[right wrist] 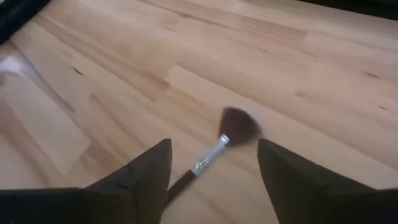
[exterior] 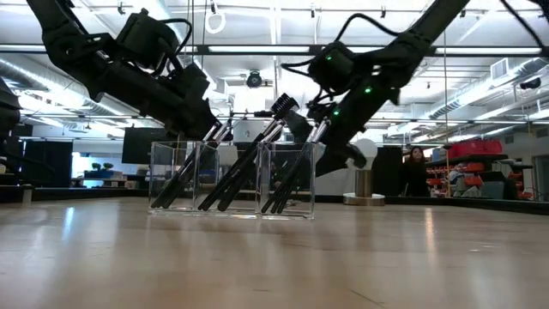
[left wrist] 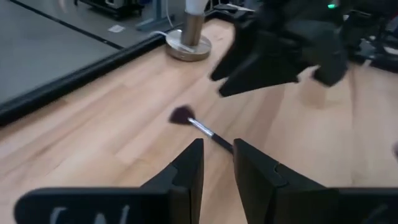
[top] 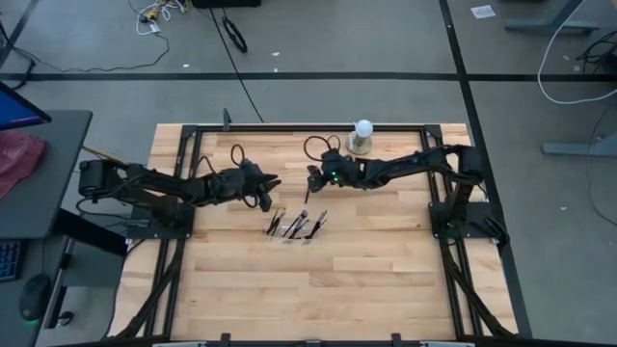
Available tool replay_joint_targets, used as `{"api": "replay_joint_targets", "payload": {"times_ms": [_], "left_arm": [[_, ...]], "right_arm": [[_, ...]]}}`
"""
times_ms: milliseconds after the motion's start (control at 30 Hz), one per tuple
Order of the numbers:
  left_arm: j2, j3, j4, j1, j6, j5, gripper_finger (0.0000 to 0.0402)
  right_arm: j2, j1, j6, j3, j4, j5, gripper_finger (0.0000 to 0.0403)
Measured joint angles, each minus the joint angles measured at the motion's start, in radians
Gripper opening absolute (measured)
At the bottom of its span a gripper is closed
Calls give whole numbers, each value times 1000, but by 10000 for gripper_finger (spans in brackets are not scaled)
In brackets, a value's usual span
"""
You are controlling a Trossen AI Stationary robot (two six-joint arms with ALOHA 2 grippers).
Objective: Put items in baskets/containers
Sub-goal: Put the highlighter brush into the transparent organizer
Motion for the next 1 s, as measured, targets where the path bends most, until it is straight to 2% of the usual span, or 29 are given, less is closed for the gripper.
{"api": "replay_joint_targets", "payload": {"times_ms": [133, 233, 333, 533, 800, 1000], "left_arm": [[0, 0, 1, -30, -37, -2, 87], [1, 0, -1, -48, -50, -2, 87], [1, 0, -3, -63, -63, -2, 87], [1, 0, -12, -70, -64, -2, 87], [1, 0, -11, -76, -70, -3, 87], [1, 0, -11, -76, -70, -3, 87]], "right_arm": [[63, 1, 22, 33, -2, 1, 268], [109, 8, 59, 36, 20, 5, 275], [166, 17, 92, 37, 59, 9, 268], [235, 50, 94, 39, 174, 94, 246], [242, 56, 46, 40, 145, 110, 233], [243, 59, 2, 43, 64, 115, 207]]}}
